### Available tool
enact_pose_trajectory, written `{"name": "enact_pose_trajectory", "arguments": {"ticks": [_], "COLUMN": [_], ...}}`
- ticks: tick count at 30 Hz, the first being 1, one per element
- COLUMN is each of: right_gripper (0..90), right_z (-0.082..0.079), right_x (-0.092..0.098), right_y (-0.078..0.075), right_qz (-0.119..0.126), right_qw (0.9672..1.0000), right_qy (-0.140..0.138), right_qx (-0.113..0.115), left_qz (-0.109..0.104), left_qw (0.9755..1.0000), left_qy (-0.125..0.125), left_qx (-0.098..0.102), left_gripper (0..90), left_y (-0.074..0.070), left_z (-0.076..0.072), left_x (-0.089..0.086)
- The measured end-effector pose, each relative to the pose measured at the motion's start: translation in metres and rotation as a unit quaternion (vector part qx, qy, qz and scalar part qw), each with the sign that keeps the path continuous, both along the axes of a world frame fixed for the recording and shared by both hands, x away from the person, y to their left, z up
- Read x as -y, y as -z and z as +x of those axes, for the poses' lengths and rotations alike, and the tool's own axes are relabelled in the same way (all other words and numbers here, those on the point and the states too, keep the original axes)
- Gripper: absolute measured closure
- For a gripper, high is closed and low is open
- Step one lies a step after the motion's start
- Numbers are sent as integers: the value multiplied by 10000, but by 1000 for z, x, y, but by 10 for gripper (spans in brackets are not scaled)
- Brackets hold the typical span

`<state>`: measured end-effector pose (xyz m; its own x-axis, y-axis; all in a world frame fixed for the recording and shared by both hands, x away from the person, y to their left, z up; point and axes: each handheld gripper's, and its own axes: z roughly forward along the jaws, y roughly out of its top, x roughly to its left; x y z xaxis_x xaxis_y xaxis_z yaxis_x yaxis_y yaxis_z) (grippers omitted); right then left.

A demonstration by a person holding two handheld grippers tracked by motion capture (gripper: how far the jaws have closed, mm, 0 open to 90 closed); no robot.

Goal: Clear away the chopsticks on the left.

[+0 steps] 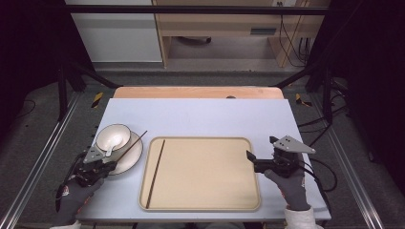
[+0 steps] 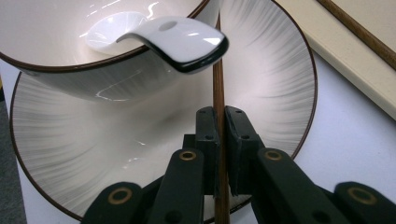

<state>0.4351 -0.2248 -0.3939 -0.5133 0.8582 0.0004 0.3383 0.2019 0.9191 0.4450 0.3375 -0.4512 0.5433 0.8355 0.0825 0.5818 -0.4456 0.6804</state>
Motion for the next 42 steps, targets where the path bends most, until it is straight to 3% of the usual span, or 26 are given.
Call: {"name": "enact_pose_trajectory", "arguments": {"ticks": [8, 20, 31, 42], "right_gripper": [31, 29, 29, 28], "right_z": [0, 0, -1, -1], "right_x": [-1, 0, 0, 0], "right_y": [1, 0, 0, -1], "right_qz": [-37, -28, -47, -35], "right_qw": [10000, 10000, 10000, 10000], "right_qy": [-2, 13, -4, 3], "right_qx": [-17, 5, 13, 19], "left_qz": [-74, -161, -365, -740], "left_qw": [10000, 9996, 9987, 9949], "left_qy": [50, 94, -113, -380], "left_qx": [19, 188, 338, 569], "left_gripper": [845, 846, 846, 846], "left_y": [-6, -19, -25, -29], "left_z": [-4, -14, -19, -29], "left_x": [8, 37, 51, 76]}}
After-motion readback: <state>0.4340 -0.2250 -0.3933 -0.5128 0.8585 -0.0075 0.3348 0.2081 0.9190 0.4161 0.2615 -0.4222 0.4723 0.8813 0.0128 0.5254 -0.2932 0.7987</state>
